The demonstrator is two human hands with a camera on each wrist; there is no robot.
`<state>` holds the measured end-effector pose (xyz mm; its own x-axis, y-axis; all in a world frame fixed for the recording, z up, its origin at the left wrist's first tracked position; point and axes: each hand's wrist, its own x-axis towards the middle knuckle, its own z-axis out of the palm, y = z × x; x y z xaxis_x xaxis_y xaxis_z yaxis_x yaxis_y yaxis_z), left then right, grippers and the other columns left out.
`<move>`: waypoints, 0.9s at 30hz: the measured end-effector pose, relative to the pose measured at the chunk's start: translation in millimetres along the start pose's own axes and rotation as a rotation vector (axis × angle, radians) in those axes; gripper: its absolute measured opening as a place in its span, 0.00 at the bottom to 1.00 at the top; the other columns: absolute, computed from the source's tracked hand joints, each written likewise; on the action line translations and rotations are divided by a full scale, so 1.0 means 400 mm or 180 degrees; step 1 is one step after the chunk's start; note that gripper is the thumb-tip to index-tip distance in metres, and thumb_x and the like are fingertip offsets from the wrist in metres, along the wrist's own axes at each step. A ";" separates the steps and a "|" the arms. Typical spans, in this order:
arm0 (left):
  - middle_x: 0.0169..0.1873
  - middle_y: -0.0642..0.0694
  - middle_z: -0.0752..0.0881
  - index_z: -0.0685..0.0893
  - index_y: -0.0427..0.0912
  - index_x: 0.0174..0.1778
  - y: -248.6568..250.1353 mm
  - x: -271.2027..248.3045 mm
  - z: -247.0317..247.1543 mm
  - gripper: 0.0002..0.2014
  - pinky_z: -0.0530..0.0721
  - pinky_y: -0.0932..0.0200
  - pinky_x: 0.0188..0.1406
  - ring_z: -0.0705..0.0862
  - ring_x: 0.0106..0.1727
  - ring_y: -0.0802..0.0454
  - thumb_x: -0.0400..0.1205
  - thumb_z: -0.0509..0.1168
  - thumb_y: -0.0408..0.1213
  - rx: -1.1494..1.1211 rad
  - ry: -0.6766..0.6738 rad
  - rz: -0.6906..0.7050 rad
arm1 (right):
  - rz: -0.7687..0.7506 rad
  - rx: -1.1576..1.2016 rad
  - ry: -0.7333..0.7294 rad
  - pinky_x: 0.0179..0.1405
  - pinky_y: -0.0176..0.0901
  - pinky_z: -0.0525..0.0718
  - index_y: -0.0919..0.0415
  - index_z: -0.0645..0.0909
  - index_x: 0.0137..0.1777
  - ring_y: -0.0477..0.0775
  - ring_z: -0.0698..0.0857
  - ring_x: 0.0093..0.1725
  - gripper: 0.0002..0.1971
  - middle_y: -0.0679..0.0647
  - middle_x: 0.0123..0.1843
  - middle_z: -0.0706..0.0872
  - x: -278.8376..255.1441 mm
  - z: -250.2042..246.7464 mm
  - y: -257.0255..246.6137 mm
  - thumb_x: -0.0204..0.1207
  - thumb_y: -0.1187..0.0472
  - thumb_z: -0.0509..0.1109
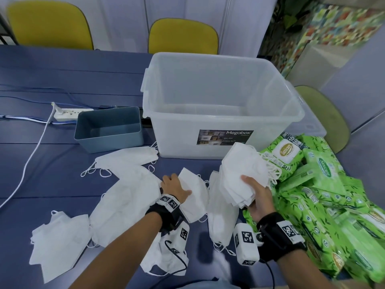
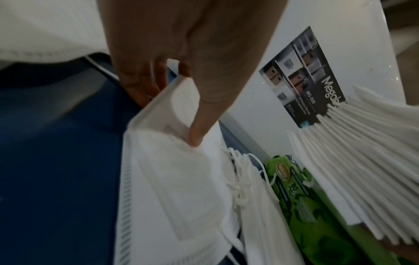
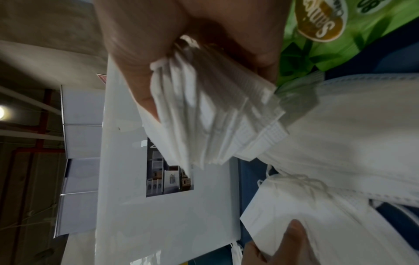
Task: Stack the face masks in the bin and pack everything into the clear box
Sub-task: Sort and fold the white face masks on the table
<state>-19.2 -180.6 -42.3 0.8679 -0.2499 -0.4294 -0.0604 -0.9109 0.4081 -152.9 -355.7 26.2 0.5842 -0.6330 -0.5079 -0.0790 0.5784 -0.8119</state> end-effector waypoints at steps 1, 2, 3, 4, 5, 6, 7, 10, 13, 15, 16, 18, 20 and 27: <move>0.68 0.36 0.66 0.66 0.35 0.69 0.006 -0.006 0.005 0.35 0.72 0.51 0.66 0.73 0.67 0.37 0.74 0.74 0.48 0.0014 -0.0010 -0.0019 | 0.0014 -0.0002 0.0005 0.55 0.57 0.85 0.64 0.81 0.66 0.60 0.88 0.57 0.23 0.58 0.59 0.89 0.001 -0.002 0.002 0.68 0.68 0.76; 0.68 0.36 0.65 0.66 0.35 0.68 0.012 -0.011 0.010 0.33 0.73 0.52 0.64 0.74 0.65 0.37 0.74 0.74 0.45 0.0001 -0.0018 -0.0030 | 0.0028 0.0001 0.0016 0.54 0.56 0.85 0.65 0.81 0.66 0.60 0.88 0.58 0.24 0.58 0.59 0.89 0.003 -0.005 0.005 0.68 0.68 0.76; 0.68 0.36 0.64 0.65 0.34 0.67 0.019 -0.013 0.016 0.31 0.75 0.53 0.62 0.76 0.63 0.37 0.75 0.74 0.41 -0.0034 -0.0023 -0.0041 | 0.0037 0.0002 0.0017 0.54 0.56 0.86 0.65 0.81 0.66 0.61 0.88 0.58 0.24 0.58 0.59 0.89 0.004 -0.007 0.005 0.68 0.68 0.76; 0.68 0.36 0.64 0.65 0.34 0.67 0.025 -0.017 0.018 0.29 0.77 0.53 0.60 0.78 0.61 0.36 0.75 0.73 0.38 -0.0086 -0.0043 -0.0055 | 0.0046 -0.0004 0.0015 0.54 0.56 0.86 0.65 0.81 0.66 0.61 0.88 0.58 0.24 0.58 0.59 0.89 0.005 -0.009 0.006 0.67 0.68 0.77; 0.68 0.36 0.63 0.64 0.34 0.67 0.031 -0.019 0.019 0.28 0.78 0.53 0.59 0.79 0.60 0.36 0.76 0.71 0.35 -0.0134 -0.0087 -0.0077 | 0.0052 -0.0015 0.0003 0.53 0.56 0.86 0.65 0.81 0.65 0.61 0.88 0.57 0.24 0.58 0.59 0.89 0.005 -0.010 0.006 0.67 0.68 0.77; 0.68 0.35 0.64 0.63 0.35 0.67 0.035 -0.021 0.020 0.28 0.78 0.53 0.58 0.79 0.60 0.36 0.77 0.70 0.33 -0.0162 -0.0143 -0.0099 | 0.0051 -0.0031 -0.0015 0.52 0.54 0.86 0.65 0.81 0.65 0.60 0.88 0.56 0.24 0.58 0.58 0.90 0.004 -0.009 0.006 0.67 0.67 0.77; 0.68 0.35 0.66 0.62 0.35 0.68 0.039 -0.023 0.020 0.27 0.79 0.52 0.57 0.79 0.61 0.36 0.77 0.68 0.32 -0.0187 -0.0200 -0.0123 | 0.0045 -0.0045 -0.0034 0.50 0.53 0.86 0.64 0.82 0.64 0.60 0.88 0.55 0.23 0.57 0.57 0.90 0.003 -0.009 0.005 0.68 0.67 0.77; 0.60 0.36 0.78 0.61 0.36 0.65 0.037 -0.026 0.013 0.25 0.79 0.51 0.52 0.81 0.58 0.37 0.77 0.66 0.30 -0.0432 -0.0355 -0.0055 | 0.0011 -0.0059 -0.0097 0.45 0.49 0.87 0.63 0.82 0.63 0.57 0.89 0.51 0.21 0.56 0.55 0.91 -0.002 -0.003 0.005 0.68 0.68 0.76; 0.50 0.39 0.79 0.59 0.40 0.58 0.017 -0.033 -0.017 0.24 0.80 0.51 0.47 0.83 0.52 0.38 0.76 0.68 0.30 -0.0796 -0.0358 0.0171 | -0.0049 -0.0127 -0.0097 0.41 0.46 0.86 0.62 0.82 0.63 0.55 0.90 0.49 0.21 0.53 0.53 0.91 -0.003 0.001 0.008 0.68 0.68 0.77; 0.50 0.41 0.78 0.58 0.44 0.58 0.004 -0.042 -0.055 0.24 0.81 0.50 0.50 0.83 0.52 0.39 0.76 0.67 0.30 -0.1207 -0.0301 0.0327 | -0.0053 -0.0172 -0.0094 0.41 0.46 0.85 0.61 0.82 0.62 0.54 0.90 0.47 0.22 0.53 0.52 0.91 -0.006 0.007 0.012 0.67 0.68 0.78; 0.51 0.42 0.77 0.58 0.45 0.59 0.000 -0.046 -0.077 0.23 0.80 0.50 0.51 0.83 0.53 0.38 0.77 0.66 0.30 -0.1423 -0.0249 0.0382 | -0.0038 -0.0186 -0.0100 0.41 0.46 0.85 0.62 0.81 0.62 0.55 0.90 0.47 0.23 0.53 0.52 0.91 -0.007 0.012 0.014 0.66 0.68 0.78; 0.54 0.43 0.76 0.58 0.47 0.59 0.000 -0.059 -0.123 0.24 0.80 0.50 0.50 0.82 0.51 0.39 0.77 0.65 0.28 -0.1811 -0.0120 0.0484 | -0.0046 -0.0191 -0.0115 0.44 0.48 0.86 0.64 0.81 0.63 0.57 0.90 0.49 0.24 0.55 0.54 0.91 -0.008 0.023 0.023 0.65 0.69 0.79; 0.51 0.40 0.78 0.60 0.50 0.61 0.008 -0.081 -0.162 0.26 0.82 0.51 0.44 0.81 0.42 0.42 0.76 0.64 0.24 -0.2233 -0.0065 0.0609 | -0.0137 -0.0263 -0.0169 0.53 0.52 0.87 0.65 0.81 0.64 0.58 0.89 0.54 0.29 0.56 0.55 0.90 -0.009 0.040 0.033 0.60 0.68 0.82; 0.39 0.42 0.74 0.70 0.49 0.60 0.089 -0.179 -0.234 0.21 0.85 0.56 0.29 0.78 0.34 0.47 0.78 0.61 0.21 -0.3254 -0.0370 0.0970 | -0.0243 -0.0671 -0.0407 0.61 0.57 0.85 0.62 0.84 0.60 0.55 0.90 0.54 0.31 0.53 0.53 0.91 -0.020 0.103 0.068 0.54 0.62 0.86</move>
<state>-37.3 -164.4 78.5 0.8305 -0.4991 -0.2475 0.2217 -0.1114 0.9687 -126.5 -313.5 20.1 0.6913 -0.5928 -0.4133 -0.1897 0.4030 -0.8953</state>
